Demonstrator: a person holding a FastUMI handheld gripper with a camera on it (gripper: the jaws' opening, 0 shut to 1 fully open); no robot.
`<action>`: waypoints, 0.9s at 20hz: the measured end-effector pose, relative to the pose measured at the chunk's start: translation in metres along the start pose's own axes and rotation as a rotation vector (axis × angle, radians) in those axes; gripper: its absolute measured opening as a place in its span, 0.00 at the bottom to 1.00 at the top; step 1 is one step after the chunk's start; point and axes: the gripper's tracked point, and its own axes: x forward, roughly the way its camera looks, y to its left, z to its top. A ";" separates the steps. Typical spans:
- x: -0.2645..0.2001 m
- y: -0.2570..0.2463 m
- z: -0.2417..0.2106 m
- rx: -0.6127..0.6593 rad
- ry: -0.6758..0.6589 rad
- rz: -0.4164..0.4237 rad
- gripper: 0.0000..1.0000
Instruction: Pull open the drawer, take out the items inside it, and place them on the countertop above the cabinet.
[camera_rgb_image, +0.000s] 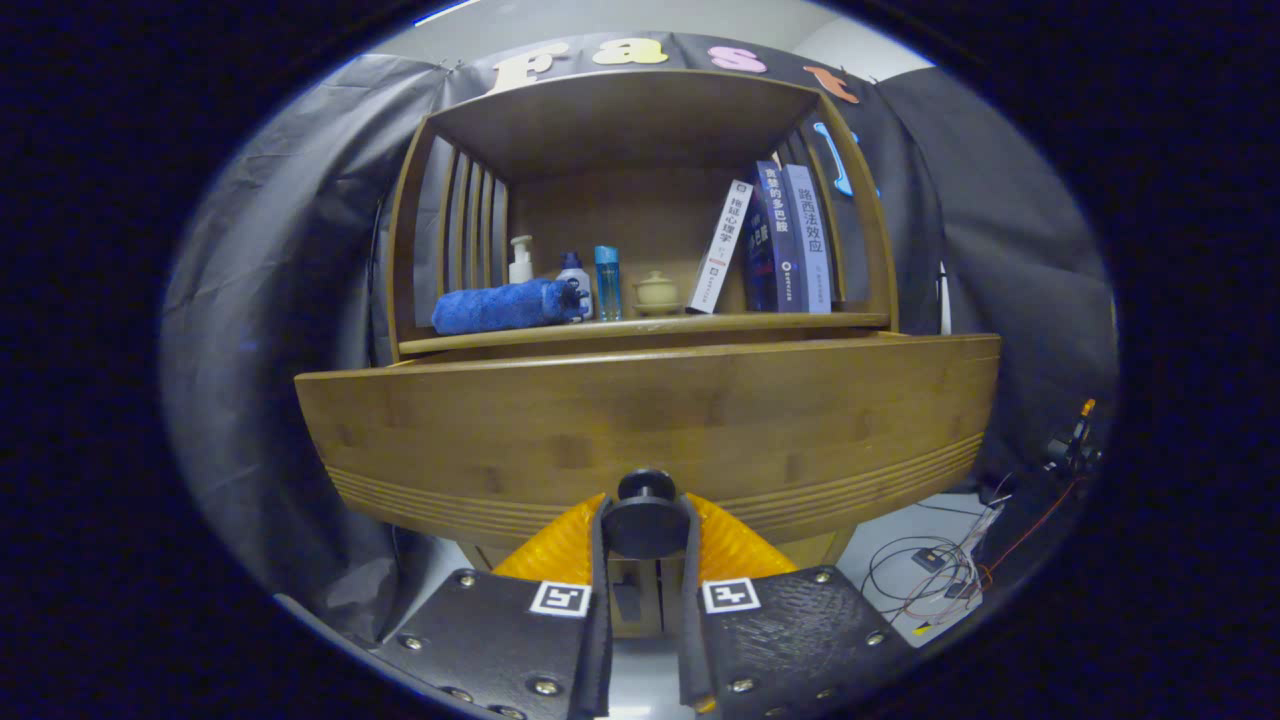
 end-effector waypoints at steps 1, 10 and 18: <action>-0.003 -0.001 -0.002 0.049 0.010 -0.014 0.27; -0.006 0.002 -0.002 -0.013 0.013 0.022 0.26; -0.051 -0.017 -0.009 0.089 0.138 -0.003 0.76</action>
